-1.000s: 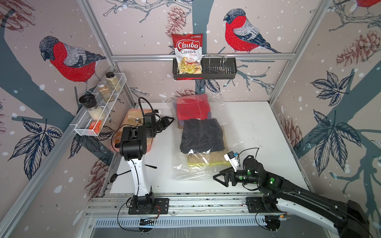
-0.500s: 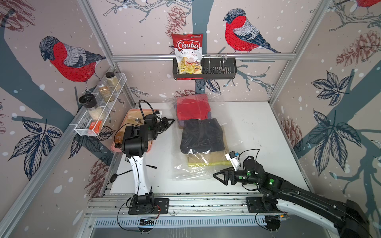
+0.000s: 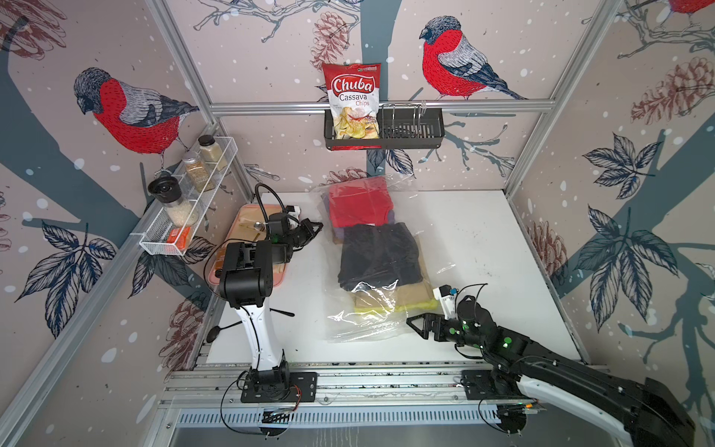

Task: Take the trousers out of the vacuum bag
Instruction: Adjust the vacuum bag at the center of the board.

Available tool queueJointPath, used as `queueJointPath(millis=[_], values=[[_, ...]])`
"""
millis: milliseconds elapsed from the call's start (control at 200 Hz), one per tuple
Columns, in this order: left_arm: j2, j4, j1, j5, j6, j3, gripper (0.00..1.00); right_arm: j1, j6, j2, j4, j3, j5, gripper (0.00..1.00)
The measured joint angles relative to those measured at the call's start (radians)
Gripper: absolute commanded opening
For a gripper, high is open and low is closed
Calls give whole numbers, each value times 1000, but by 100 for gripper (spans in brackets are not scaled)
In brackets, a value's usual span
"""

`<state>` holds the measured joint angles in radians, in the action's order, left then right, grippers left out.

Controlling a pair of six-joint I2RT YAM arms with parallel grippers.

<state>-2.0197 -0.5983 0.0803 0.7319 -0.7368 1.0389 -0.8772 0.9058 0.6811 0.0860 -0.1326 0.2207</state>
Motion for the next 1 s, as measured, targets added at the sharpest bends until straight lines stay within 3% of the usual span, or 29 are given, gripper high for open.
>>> queueJointPath(millis=[370, 790, 1000], values=[[86, 74, 0, -74, 66, -68, 0, 187, 43, 24, 116, 40, 36, 100], [115, 150, 0, -126, 109, -68, 0, 261, 27, 389, 262, -80, 114, 100], [122, 183, 2, -140, 121, -55, 0, 267, 9, 472, 311, -112, 124, 100]])
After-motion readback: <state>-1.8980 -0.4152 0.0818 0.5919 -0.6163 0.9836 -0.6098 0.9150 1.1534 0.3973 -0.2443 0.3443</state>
